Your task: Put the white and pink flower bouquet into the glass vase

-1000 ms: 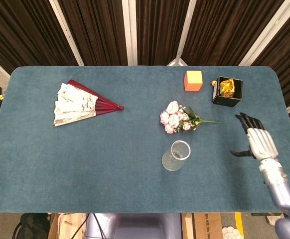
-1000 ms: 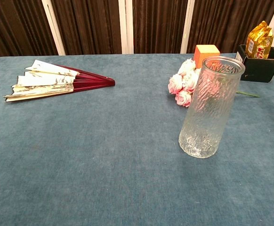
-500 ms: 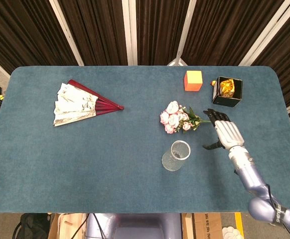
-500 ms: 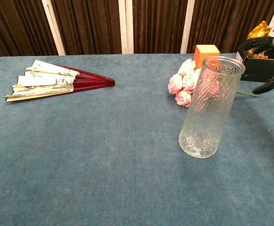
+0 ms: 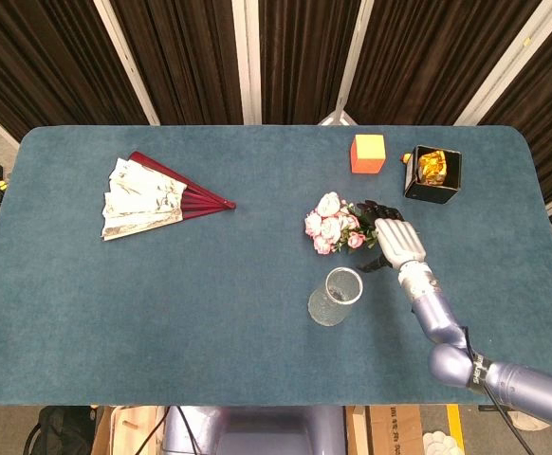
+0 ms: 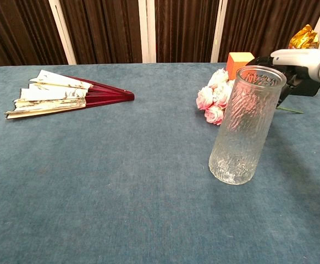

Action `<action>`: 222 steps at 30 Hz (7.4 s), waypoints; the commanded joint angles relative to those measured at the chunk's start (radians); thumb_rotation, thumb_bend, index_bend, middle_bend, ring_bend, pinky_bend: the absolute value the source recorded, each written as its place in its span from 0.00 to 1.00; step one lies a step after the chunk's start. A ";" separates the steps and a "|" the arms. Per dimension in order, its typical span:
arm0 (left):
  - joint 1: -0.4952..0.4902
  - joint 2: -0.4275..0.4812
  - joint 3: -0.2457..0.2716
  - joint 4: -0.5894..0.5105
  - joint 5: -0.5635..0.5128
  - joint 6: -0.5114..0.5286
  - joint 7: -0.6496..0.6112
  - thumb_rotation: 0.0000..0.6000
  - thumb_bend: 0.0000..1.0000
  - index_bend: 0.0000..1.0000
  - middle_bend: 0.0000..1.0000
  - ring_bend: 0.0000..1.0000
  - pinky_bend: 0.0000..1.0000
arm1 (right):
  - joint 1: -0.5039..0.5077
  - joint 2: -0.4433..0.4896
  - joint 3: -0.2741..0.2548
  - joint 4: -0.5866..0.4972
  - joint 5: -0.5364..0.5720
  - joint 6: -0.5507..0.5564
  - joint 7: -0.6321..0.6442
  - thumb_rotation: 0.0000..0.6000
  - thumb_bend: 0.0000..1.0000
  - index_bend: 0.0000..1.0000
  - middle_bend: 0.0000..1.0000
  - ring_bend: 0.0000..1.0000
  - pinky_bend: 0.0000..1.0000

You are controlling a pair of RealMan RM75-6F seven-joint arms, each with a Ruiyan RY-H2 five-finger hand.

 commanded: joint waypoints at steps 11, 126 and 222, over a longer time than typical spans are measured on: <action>-0.011 -0.021 -0.010 -0.003 -0.033 -0.008 0.058 1.00 0.25 0.10 0.00 0.00 0.03 | 0.107 -0.108 0.011 0.191 0.100 -0.092 0.003 1.00 0.06 0.08 0.02 0.00 0.00; -0.015 0.043 0.002 0.027 0.000 -0.035 -0.149 1.00 0.25 0.11 0.00 0.00 0.03 | -0.120 0.386 0.606 -0.842 0.555 0.313 0.806 1.00 0.52 0.67 0.57 0.51 0.14; -0.019 0.018 0.003 0.008 -0.015 -0.029 -0.050 1.00 0.25 0.12 0.00 0.00 0.03 | -0.502 0.471 0.241 -0.636 -0.443 -0.147 1.166 1.00 0.17 0.12 0.08 0.02 0.00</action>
